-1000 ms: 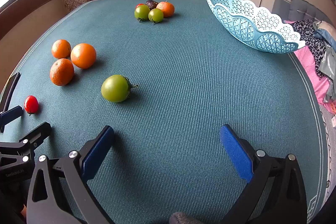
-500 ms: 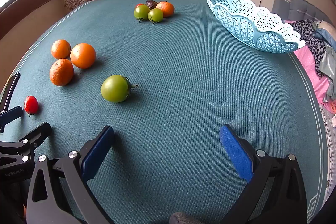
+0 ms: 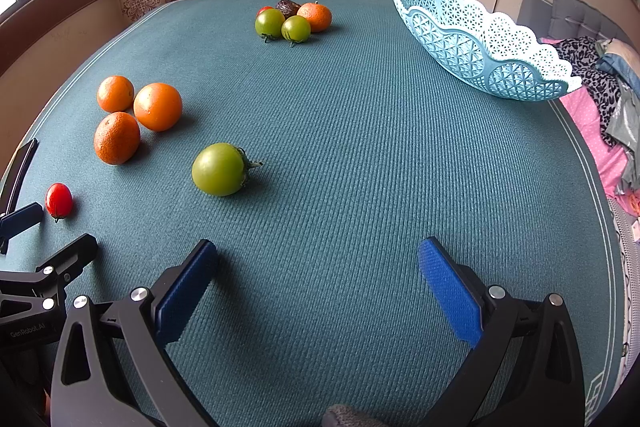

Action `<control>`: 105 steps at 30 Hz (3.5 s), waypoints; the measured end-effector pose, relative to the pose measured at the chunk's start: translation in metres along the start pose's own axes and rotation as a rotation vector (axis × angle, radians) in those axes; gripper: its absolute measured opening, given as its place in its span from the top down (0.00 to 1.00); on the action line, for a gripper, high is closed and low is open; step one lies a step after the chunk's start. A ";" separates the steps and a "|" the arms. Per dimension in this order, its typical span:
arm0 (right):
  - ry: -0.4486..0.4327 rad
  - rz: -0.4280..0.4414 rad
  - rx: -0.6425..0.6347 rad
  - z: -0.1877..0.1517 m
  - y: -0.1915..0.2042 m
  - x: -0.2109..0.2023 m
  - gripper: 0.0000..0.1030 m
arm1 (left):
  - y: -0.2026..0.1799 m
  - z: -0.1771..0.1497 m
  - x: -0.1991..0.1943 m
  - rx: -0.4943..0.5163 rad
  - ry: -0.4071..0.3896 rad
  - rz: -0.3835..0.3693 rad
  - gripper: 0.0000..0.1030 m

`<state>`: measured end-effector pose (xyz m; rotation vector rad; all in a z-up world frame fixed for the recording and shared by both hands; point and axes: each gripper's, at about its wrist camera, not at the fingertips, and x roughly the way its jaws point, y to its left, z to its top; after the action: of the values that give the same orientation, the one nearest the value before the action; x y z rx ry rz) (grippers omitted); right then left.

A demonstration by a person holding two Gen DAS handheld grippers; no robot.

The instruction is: Organize fruits

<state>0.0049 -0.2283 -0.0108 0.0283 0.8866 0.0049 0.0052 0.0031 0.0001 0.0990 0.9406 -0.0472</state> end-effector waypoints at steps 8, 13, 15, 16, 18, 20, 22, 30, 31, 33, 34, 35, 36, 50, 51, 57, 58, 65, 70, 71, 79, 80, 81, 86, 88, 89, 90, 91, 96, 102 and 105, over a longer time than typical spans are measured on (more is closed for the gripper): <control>0.000 0.000 0.000 0.000 0.001 -0.001 0.05 | -0.001 0.000 -0.001 0.001 -0.002 -0.001 0.02; 0.003 0.010 0.003 -0.002 -0.001 -0.002 0.05 | 0.000 0.000 -0.001 0.001 -0.002 -0.002 0.02; 0.007 0.010 0.001 -0.002 -0.002 -0.001 0.05 | 0.000 0.000 -0.001 0.001 -0.002 -0.002 0.02; 0.010 0.008 -0.001 -0.002 -0.002 -0.001 0.05 | 0.000 0.000 -0.001 0.001 -0.002 -0.002 0.02; 0.022 0.008 -0.006 0.002 -0.003 0.000 0.05 | -0.001 0.000 -0.001 0.001 -0.002 -0.002 0.02; 0.037 0.013 -0.017 0.003 -0.002 0.000 0.05 | -0.001 0.000 -0.001 0.001 -0.002 -0.002 0.02; 0.043 0.023 -0.031 0.002 -0.002 -0.001 0.05 | -0.001 0.001 -0.001 0.001 -0.003 -0.002 0.02; 0.040 0.025 -0.045 -0.002 -0.001 -0.003 0.05 | -0.008 0.004 -0.002 0.007 -0.012 0.001 0.02; 0.040 0.025 -0.046 -0.002 -0.001 -0.004 0.05 | -0.009 0.004 -0.002 0.009 -0.014 0.002 0.02; 0.040 0.025 -0.046 -0.002 -0.002 -0.004 0.05 | -0.010 0.005 -0.002 0.011 -0.014 0.002 0.02; 0.040 0.025 -0.046 -0.002 -0.002 -0.004 0.05 | -0.010 0.004 -0.002 0.013 -0.017 0.003 0.02; 0.041 0.025 -0.046 -0.002 -0.002 -0.004 0.05 | -0.010 0.004 -0.002 0.013 -0.018 0.003 0.02; 0.041 0.025 -0.046 -0.002 -0.002 -0.004 0.05 | -0.010 0.004 -0.002 0.012 -0.018 0.003 0.02; 0.028 0.018 -0.044 -0.003 0.000 -0.006 0.05 | -0.011 0.002 -0.001 0.017 -0.029 0.003 0.02; 0.027 0.018 -0.043 -0.003 0.000 -0.006 0.05 | -0.011 0.002 -0.001 0.017 -0.028 0.003 0.02; 0.026 0.018 -0.042 -0.004 0.000 -0.007 0.05 | -0.011 0.002 -0.001 0.017 -0.028 0.003 0.02; 0.026 0.019 -0.042 -0.004 0.000 -0.007 0.05 | -0.010 0.002 -0.001 0.017 -0.029 0.003 0.02; 0.027 0.018 -0.042 -0.004 0.001 -0.007 0.05 | -0.010 0.001 -0.002 0.034 -0.039 0.013 0.02; 0.028 0.023 -0.042 -0.003 0.001 -0.007 0.05 | -0.008 0.000 -0.004 0.032 -0.046 -0.006 0.02; 0.029 0.026 -0.041 -0.003 0.001 -0.007 0.05 | -0.007 -0.001 -0.005 0.034 -0.050 -0.017 0.02; 0.026 0.101 -0.018 0.004 -0.002 -0.013 0.05 | 0.007 -0.002 -0.018 0.003 -0.096 -0.036 0.02; 0.021 0.107 -0.014 0.006 -0.002 -0.014 0.05 | 0.011 -0.002 -0.019 -0.007 -0.100 -0.034 0.02; 0.016 0.112 -0.012 0.007 -0.002 -0.015 0.05 | 0.015 -0.002 -0.020 -0.020 -0.100 -0.035 0.04; -0.008 0.137 -0.002 0.014 0.001 -0.016 0.05 | 0.030 0.001 -0.015 -0.083 -0.062 -0.055 0.29; -0.007 0.152 0.001 0.016 0.002 -0.015 0.05 | 0.029 0.003 -0.015 -0.079 -0.072 -0.055 0.37; -0.005 0.161 0.002 0.017 0.003 -0.014 0.05 | 0.028 0.004 -0.016 -0.071 -0.076 -0.066 0.41; -0.006 0.165 0.003 0.018 0.003 -0.014 0.05 | 0.026 0.005 -0.016 -0.066 -0.079 -0.078 0.48; -0.007 0.167 0.002 0.020 0.005 -0.013 0.05 | 0.024 0.006 -0.015 -0.059 -0.079 -0.087 0.55; -0.009 0.193 -0.015 0.028 0.011 -0.009 0.15 | 0.013 0.009 -0.010 -0.034 -0.070 -0.109 0.73; 0.013 0.232 -0.010 0.038 0.015 0.000 0.38 | 0.009 0.012 -0.015 -0.012 -0.100 -0.134 0.73; 0.017 0.250 -0.025 0.039 0.020 0.003 0.50 | 0.009 0.013 -0.017 -0.015 -0.109 -0.131 0.73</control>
<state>0.0371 -0.2092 0.0125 0.1161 0.8950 0.2497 0.0065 0.0111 0.0221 0.0206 0.8371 -0.1651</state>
